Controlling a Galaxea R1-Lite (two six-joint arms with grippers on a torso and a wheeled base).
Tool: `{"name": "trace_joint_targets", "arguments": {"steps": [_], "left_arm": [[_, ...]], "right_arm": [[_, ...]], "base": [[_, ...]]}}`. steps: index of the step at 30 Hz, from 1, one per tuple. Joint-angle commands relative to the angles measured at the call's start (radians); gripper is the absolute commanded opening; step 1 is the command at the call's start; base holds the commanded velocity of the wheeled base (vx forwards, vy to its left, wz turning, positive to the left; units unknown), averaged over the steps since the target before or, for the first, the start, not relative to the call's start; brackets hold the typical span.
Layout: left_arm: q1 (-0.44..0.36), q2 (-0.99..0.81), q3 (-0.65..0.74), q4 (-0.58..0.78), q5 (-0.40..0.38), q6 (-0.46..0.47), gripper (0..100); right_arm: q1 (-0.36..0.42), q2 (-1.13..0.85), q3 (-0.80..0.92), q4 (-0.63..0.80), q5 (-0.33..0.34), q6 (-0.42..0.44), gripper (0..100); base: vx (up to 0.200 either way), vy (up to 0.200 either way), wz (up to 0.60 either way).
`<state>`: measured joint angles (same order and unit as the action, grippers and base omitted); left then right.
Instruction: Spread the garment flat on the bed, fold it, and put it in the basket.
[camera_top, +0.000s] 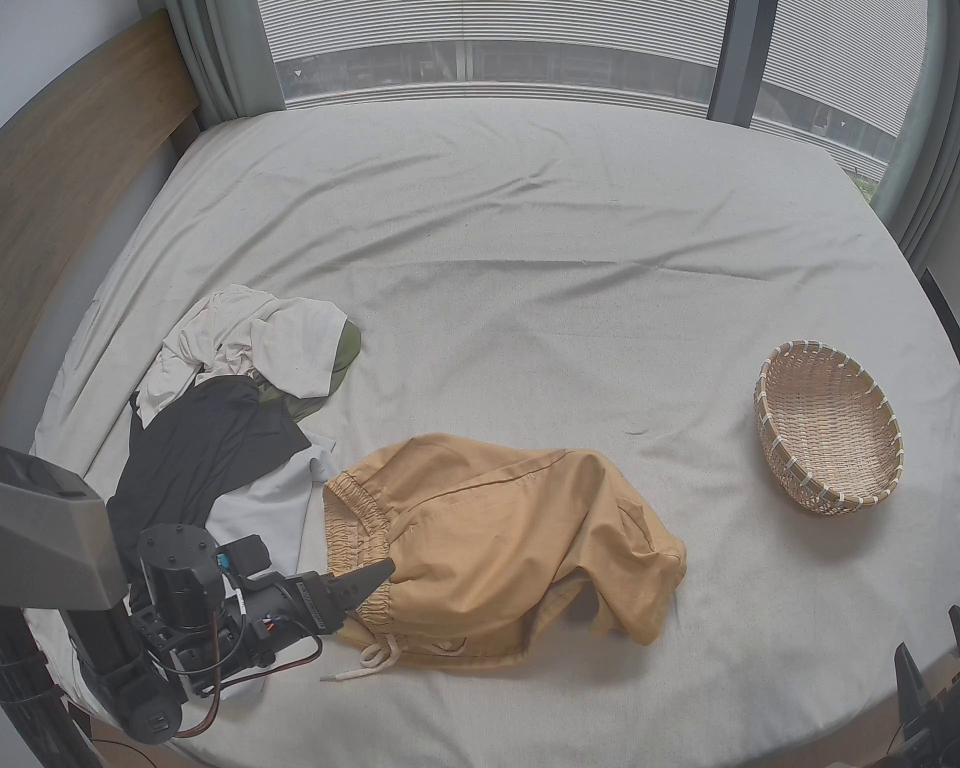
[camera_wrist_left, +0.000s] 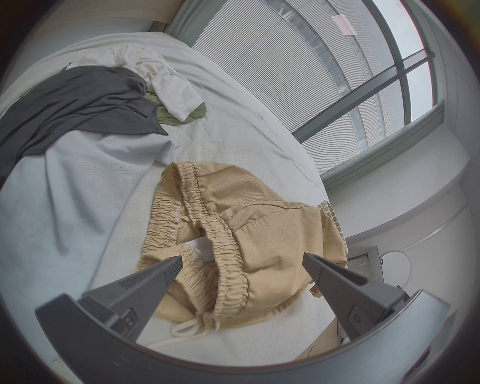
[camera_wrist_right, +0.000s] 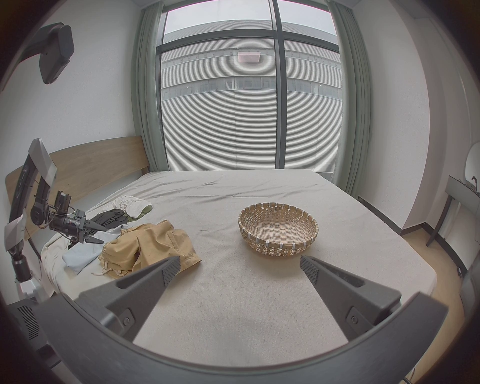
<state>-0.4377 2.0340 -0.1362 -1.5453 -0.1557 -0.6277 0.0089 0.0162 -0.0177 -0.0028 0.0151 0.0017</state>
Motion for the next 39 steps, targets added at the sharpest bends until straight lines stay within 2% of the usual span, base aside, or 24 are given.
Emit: {"name": "trace_joint_targets", "arguments": {"steps": [1, 15, 18, 26, 33, 39], "left_arm": [[-0.027, 0.083, -0.056, -0.001, 0.001, -0.004, 100], [-0.049, 0.101, -0.171, -0.001, 0.013, -0.009, 100], [-0.050, 0.037, -0.207, -0.001, 0.038, -0.015, 100], [-0.090, -0.090, -0.235, 0.001, 0.042, -0.033, 100], [-0.088, -0.051, -0.227, 0.001, 0.042, -0.032, 100], [-0.084, 0.063, -0.238, -0.001, 0.044, -0.029, 100]], "right_arm": [[0.000, -0.007, 0.018, 0.000, 0.000, 0.000, 100], [0.002, -0.007, 0.018, 0.000, 0.000, 0.000, 100], [0.002, -0.007, 0.018, 0.000, 0.000, 0.000, 100], [0.002, -0.007, 0.018, 0.000, 0.000, 0.000, 100], [0.002, -0.007, 0.018, -0.002, 0.000, 0.001, 100], [0.002, -0.007, 0.018, -0.002, 0.000, 0.001, 100]], "base": [[0.000, 0.000, 0.00], [0.000, 0.000, 0.00], [0.000, 0.000, 0.00], [0.000, 0.000, 0.00], [0.000, 0.000, 0.00], [0.000, 0.000, 0.00]]}}
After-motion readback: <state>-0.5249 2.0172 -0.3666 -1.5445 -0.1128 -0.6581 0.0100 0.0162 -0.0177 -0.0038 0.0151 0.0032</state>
